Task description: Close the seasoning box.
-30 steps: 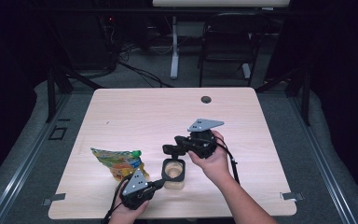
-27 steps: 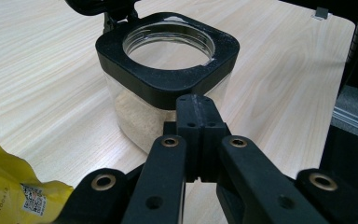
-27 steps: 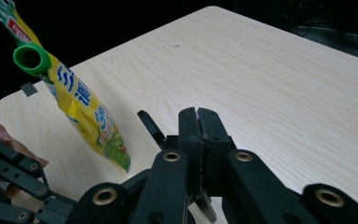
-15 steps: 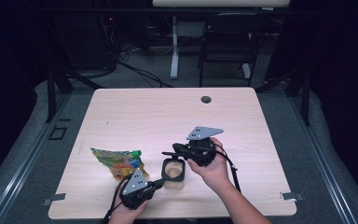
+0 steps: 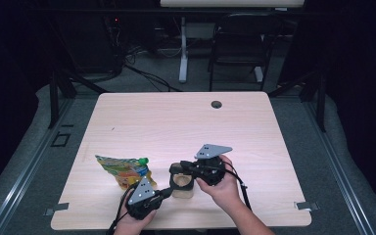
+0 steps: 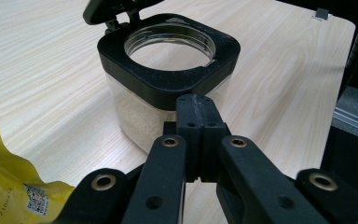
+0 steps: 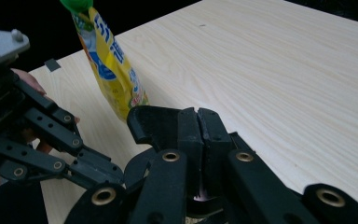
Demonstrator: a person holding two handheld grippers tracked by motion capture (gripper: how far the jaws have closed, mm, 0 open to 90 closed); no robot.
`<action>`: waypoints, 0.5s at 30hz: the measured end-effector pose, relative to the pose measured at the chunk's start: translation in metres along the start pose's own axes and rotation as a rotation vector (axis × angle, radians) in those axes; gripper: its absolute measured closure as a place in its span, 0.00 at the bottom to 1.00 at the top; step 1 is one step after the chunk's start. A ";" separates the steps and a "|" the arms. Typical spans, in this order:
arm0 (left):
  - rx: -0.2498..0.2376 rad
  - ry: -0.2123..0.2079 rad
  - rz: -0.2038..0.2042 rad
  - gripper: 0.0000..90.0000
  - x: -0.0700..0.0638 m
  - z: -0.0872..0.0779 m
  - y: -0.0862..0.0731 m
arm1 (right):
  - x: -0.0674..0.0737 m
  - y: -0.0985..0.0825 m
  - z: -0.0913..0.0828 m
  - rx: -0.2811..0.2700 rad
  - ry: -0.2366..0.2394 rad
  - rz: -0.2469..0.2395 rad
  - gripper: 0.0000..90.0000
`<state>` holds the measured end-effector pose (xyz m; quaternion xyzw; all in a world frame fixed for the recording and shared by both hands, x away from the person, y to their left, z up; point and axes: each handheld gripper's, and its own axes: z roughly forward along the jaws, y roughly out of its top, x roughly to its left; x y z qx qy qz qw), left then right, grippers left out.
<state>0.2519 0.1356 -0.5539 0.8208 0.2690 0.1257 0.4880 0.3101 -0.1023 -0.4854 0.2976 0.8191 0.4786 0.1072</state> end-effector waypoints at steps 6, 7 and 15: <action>0.000 0.001 0.003 1.00 0.000 0.000 0.000 | 0.002 -0.015 0.006 0.015 0.013 0.012 0.98; 0.000 0.001 0.003 1.00 0.000 0.000 0.000 | 0.003 -0.016 0.006 0.021 0.010 0.013 0.98; 0.000 0.003 0.003 1.00 0.000 0.000 0.000 | 0.007 -0.023 0.010 0.034 0.016 0.008 0.98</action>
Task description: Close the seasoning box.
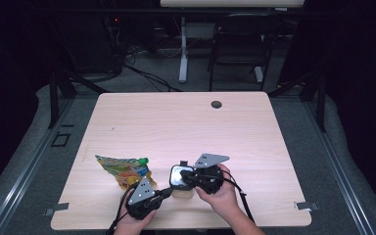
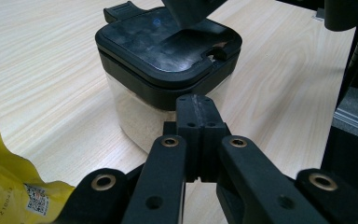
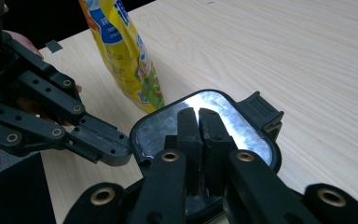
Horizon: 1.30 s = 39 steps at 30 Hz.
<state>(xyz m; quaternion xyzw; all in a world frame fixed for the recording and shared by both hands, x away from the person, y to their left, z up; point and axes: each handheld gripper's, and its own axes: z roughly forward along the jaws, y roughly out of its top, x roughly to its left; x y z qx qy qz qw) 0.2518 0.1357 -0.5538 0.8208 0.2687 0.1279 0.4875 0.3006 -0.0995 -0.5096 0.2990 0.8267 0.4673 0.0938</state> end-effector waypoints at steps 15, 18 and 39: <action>-0.004 0.007 -0.006 1.00 0.002 -0.003 -0.001 | 0.002 -0.002 0.002 0.002 0.000 0.000 0.98; -0.006 0.004 -0.006 1.00 0.002 -0.003 -0.001 | 0.002 -0.001 0.001 0.001 -0.001 0.000 0.98; -0.008 0.015 -0.006 1.00 0.005 -0.010 -0.002 | 0.003 0.000 -0.001 0.005 0.001 -0.007 0.97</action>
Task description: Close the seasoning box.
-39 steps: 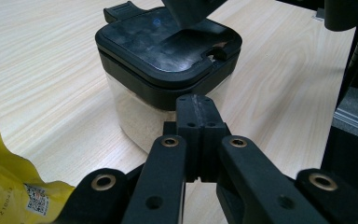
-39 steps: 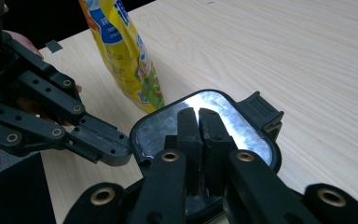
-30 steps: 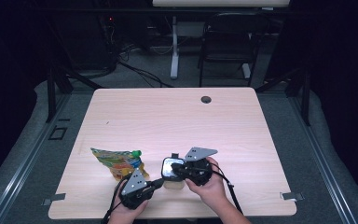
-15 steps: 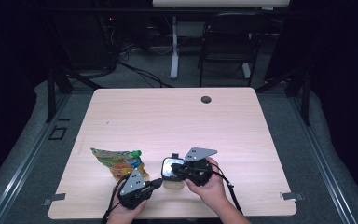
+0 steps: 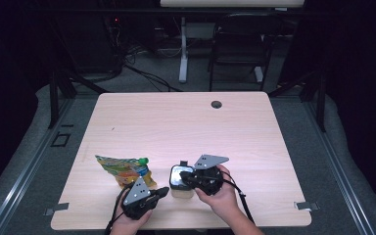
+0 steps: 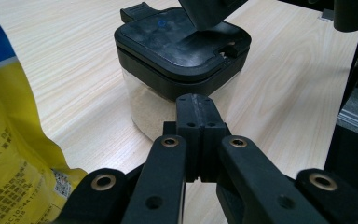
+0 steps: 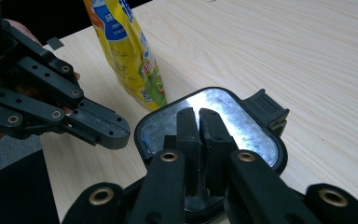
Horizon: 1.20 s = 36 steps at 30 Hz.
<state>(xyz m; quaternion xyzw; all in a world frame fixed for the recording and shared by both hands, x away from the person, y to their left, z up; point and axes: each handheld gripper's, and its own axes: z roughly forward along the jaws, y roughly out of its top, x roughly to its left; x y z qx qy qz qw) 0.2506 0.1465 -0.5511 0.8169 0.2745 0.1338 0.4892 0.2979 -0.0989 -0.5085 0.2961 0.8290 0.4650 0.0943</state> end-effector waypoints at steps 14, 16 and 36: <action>-0.007 0.008 0.003 1.00 0.002 -0.005 0.001 | 0.002 0.003 -0.004 -0.004 -0.002 -0.009 0.96; -0.009 0.012 0.000 1.00 0.003 -0.006 0.001 | 0.002 0.004 -0.005 -0.012 -0.006 -0.005 0.96; -0.018 0.021 -0.004 1.00 0.007 -0.014 0.002 | 0.002 0.005 -0.029 -0.026 -0.039 -0.039 0.95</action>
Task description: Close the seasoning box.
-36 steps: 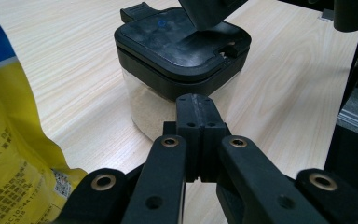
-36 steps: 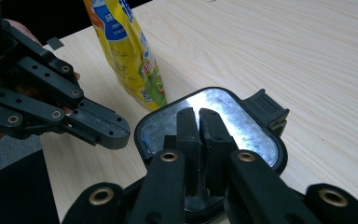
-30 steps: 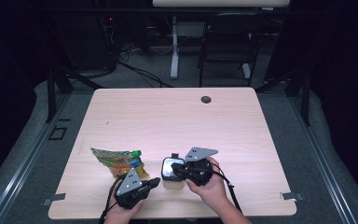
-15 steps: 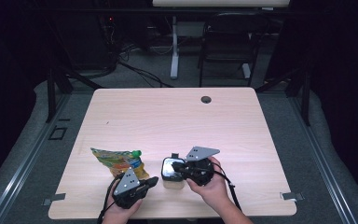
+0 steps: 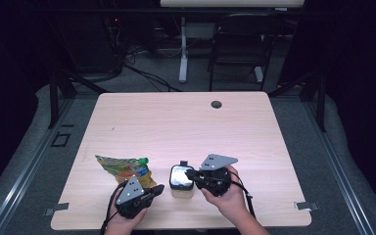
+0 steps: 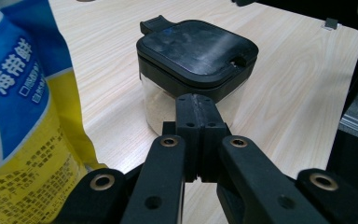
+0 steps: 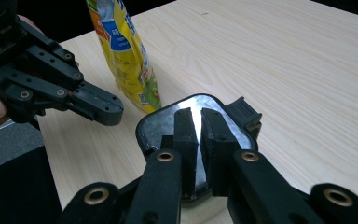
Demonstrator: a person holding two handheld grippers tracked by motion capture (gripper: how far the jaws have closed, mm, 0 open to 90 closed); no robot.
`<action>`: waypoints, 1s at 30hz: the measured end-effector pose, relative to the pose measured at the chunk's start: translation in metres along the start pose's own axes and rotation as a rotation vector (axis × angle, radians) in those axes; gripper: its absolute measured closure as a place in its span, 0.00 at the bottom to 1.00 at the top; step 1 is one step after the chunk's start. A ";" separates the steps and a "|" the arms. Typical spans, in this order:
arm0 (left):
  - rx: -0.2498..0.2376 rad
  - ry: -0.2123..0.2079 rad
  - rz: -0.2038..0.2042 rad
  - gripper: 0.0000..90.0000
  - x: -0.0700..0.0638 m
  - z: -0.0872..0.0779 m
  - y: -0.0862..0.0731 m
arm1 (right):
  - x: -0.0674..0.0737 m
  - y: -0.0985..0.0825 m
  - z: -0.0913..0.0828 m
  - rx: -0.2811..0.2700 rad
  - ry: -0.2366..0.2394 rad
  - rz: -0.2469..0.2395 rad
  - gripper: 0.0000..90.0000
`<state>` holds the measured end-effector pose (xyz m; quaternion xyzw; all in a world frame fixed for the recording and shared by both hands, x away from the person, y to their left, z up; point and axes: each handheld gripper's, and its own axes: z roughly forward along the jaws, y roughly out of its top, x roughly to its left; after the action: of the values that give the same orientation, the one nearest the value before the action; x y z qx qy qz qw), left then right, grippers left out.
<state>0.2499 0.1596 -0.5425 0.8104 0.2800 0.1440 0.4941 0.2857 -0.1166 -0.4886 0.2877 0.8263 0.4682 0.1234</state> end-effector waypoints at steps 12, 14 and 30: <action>-0.012 0.009 -0.003 1.00 0.003 -0.007 0.001 | -0.003 -0.012 -0.029 -0.029 -0.036 0.026 0.94; -0.009 0.010 0.000 1.00 0.003 -0.008 0.001 | -0.004 -0.014 -0.034 -0.032 -0.045 0.028 0.94; -0.010 0.021 0.008 0.99 0.006 -0.014 0.003 | -0.004 -0.036 -0.056 -0.063 -0.089 0.072 0.92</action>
<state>0.2482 0.1722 -0.5340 0.8075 0.2815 0.1558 0.4945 0.2492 -0.1725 -0.4890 0.3339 0.7939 0.4849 0.1521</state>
